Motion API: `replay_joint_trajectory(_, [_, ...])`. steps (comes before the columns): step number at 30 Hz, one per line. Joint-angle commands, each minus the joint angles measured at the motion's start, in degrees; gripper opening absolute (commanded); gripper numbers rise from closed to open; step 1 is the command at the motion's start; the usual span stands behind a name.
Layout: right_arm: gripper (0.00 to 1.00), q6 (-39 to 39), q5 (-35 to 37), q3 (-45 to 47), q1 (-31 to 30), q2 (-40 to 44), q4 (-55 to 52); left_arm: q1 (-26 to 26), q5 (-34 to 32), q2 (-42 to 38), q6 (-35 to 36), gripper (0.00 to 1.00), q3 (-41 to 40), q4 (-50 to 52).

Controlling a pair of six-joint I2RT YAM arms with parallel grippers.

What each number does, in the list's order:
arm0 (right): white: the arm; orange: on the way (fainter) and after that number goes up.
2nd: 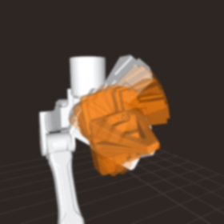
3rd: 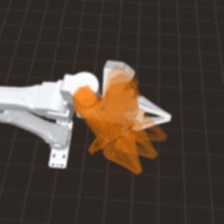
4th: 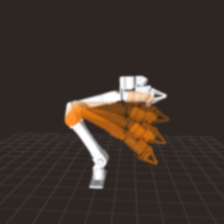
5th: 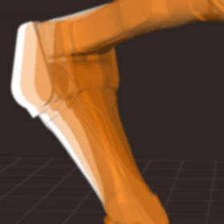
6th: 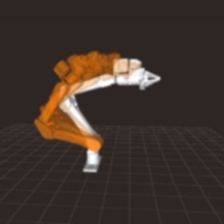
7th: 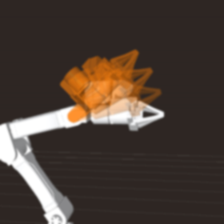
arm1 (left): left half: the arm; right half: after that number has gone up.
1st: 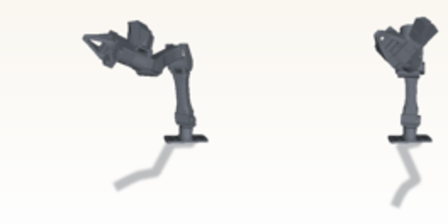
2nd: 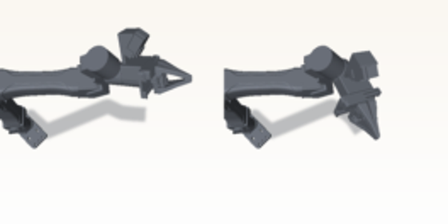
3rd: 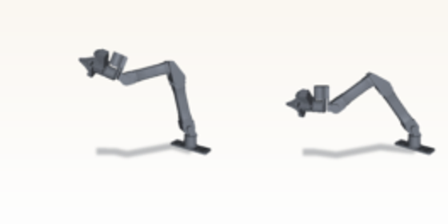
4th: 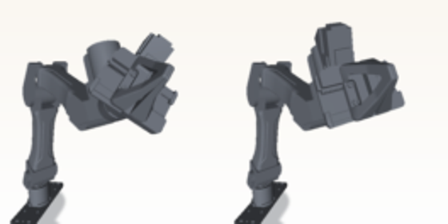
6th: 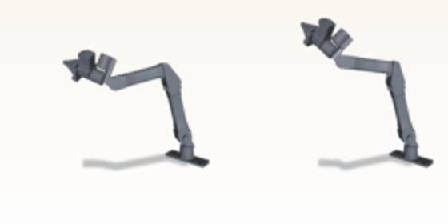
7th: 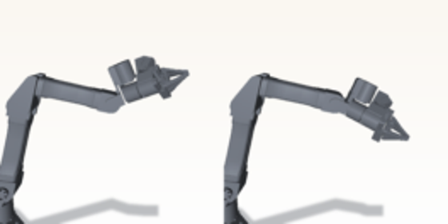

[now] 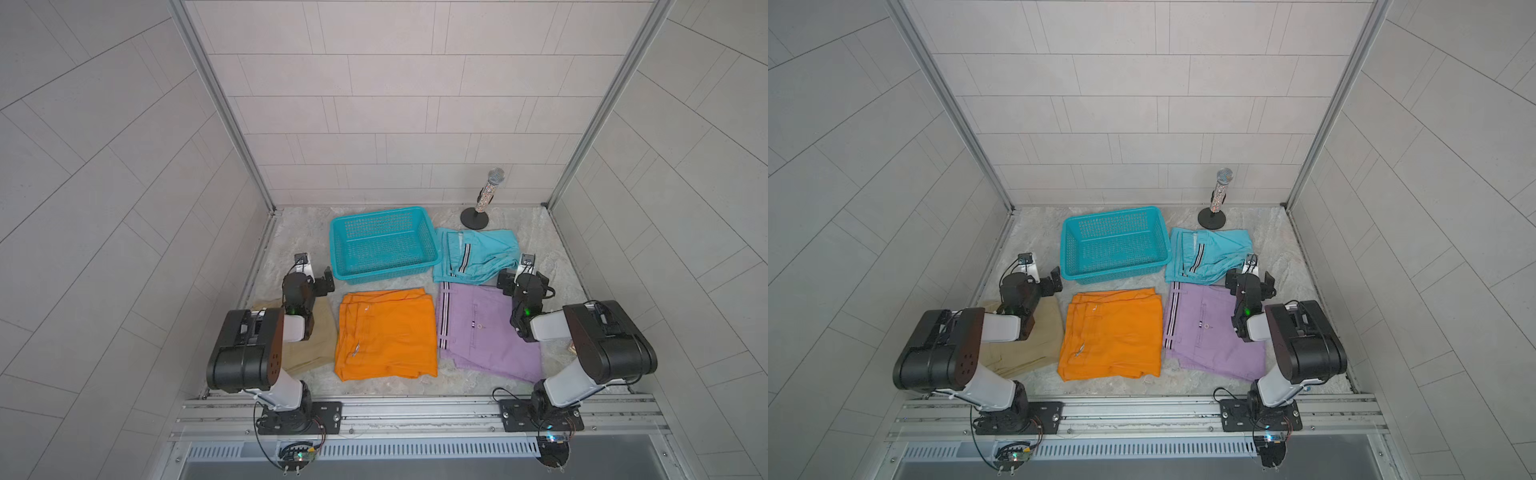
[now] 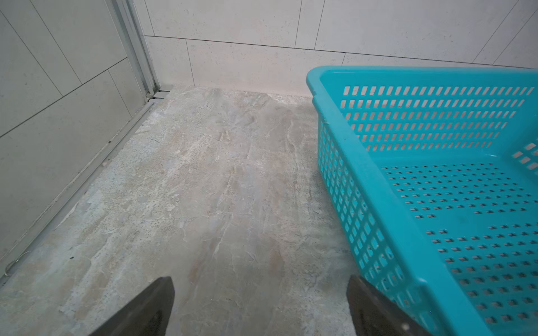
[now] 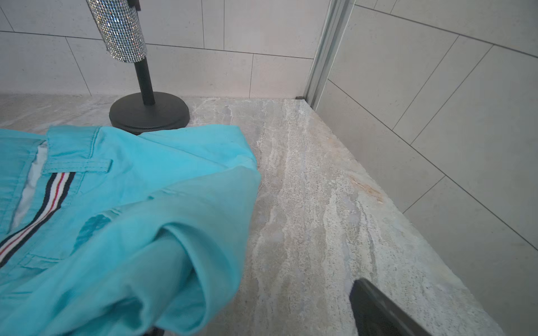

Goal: Put the folded long pants in the basket
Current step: Pick up the long pant at the center of the board.

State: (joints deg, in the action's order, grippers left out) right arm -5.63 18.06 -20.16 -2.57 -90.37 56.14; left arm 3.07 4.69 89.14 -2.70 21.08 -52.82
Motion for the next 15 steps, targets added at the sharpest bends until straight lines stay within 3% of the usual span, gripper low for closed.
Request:
replay_joint_trajectory(1, [1.00,-0.4,0.6,0.2,0.1,0.5,0.5,-0.3,-5.9,0.3,-1.9,1.00,-0.6,-1.4])
replay_joint_trajectory(3, [1.00,-0.4,0.6,0.2,0.2,0.5,0.5,-0.3,-9.6,-0.3,-3.3,1.00,-2.5,-4.3])
replay_joint_trajectory(7, [1.00,-0.5,0.6,0.2,0.1,0.5,0.5,-0.2,-9.5,-0.3,-3.4,1.00,-2.8,-4.9])
replay_joint_trajectory(15, [1.00,-0.6,0.6,0.1,0.1,0.4,0.3,1.6,-5.0,-1.8,-3.9,1.00,-3.3,-4.0])
